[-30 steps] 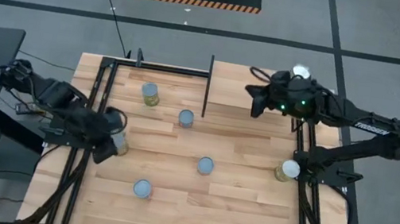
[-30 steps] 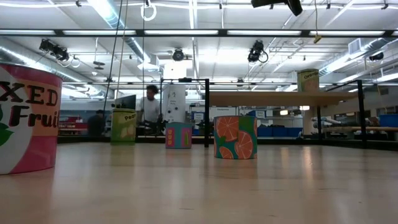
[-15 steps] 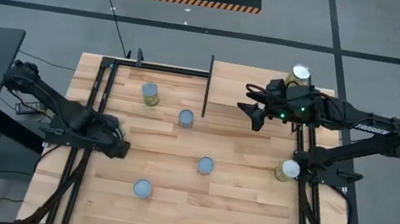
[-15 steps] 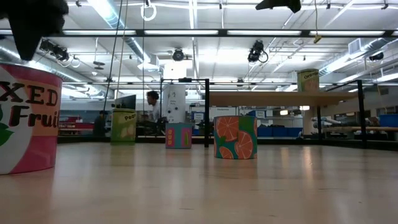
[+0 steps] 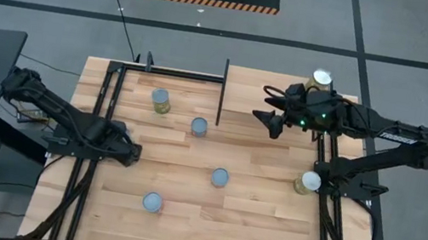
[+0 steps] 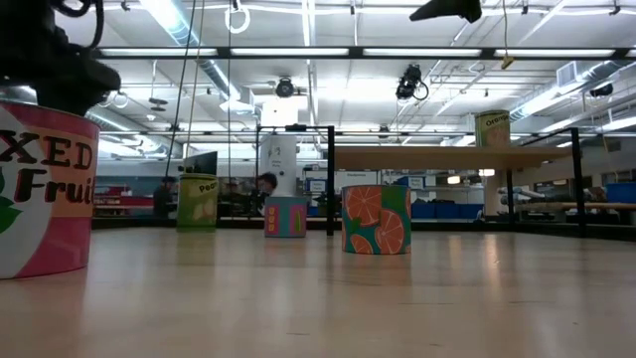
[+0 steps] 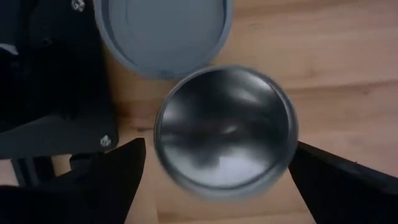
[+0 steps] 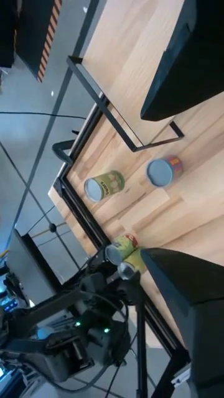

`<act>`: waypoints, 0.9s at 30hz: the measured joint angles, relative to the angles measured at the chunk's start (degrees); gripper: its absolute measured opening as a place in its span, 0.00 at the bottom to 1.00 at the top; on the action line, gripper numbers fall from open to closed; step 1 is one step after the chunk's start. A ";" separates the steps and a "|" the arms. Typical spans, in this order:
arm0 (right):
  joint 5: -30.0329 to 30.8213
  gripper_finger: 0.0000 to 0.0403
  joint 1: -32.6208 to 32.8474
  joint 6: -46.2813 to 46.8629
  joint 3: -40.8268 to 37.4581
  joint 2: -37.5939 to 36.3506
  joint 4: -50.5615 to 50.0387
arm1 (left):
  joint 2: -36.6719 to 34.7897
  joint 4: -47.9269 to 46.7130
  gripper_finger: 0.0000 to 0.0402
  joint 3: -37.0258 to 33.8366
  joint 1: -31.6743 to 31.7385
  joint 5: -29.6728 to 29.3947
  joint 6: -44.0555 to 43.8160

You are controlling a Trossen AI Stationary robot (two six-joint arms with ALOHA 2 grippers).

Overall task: Pick and place cans onto a shelf
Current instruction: Put the large canned oranges on the shelf

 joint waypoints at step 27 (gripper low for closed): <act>-7.14 0.89 0.82 -12.17 0.02 -0.83 -1.45 | 21.55 20.05 0.80 20.28 6.92 -7.17 31.42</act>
